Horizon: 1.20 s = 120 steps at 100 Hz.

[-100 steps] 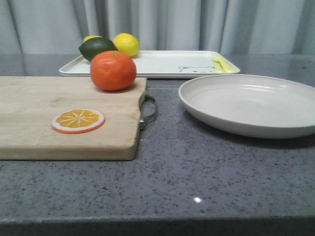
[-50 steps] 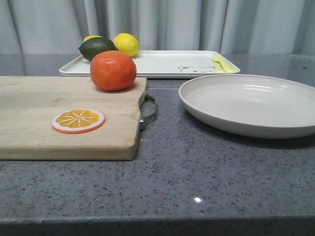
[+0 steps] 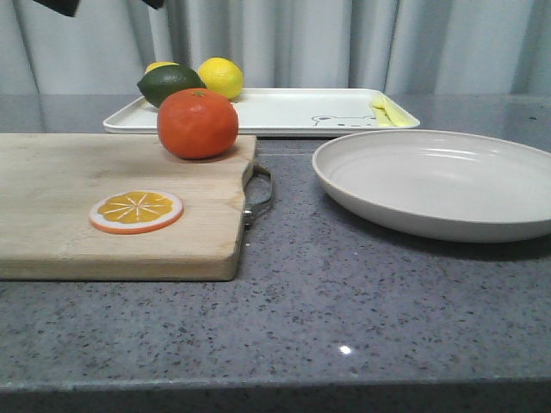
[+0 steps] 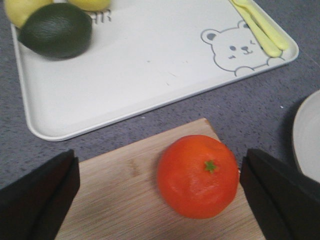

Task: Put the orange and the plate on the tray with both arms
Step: 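Lower the left gripper over the orange and close on it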

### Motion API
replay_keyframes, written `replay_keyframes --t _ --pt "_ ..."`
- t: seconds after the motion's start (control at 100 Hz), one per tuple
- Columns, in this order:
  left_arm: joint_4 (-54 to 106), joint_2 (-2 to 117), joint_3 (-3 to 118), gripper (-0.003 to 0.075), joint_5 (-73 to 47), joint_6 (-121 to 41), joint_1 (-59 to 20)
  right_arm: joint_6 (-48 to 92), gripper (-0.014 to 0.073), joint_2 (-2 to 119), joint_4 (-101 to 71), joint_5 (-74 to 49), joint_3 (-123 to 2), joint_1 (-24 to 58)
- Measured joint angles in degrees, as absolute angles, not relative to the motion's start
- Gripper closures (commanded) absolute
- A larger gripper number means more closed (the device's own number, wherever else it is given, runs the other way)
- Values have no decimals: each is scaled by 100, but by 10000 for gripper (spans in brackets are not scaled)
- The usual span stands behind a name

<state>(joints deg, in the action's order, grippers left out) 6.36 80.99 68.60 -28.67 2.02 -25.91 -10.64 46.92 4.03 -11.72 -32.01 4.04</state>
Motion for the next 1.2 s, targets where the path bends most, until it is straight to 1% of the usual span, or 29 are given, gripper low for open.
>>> replay_keyframes --t 0.26,0.45,0.97,1.11,1.2 --pt "794 9133 8011 91 -3838 202 -2800 -1064 651 4692 403 -1172 -3201 404" --pt "869 9595 8485 91 -4366 202 -2800 -1064 651 4692 403 -1172 -3201 404" --pt "903 10129 8629 93 -4569 192 -2815 -1064 651 4692 394 -1172 -3201 404" --pt "903 10161 8642 124 -4580 192 -2815 -1064 651 4692 394 -1172 -3201 404" --pt "903 10161 8641 157 -4604 192 -2815 -1064 651 4692 394 -1172 -3201 404"
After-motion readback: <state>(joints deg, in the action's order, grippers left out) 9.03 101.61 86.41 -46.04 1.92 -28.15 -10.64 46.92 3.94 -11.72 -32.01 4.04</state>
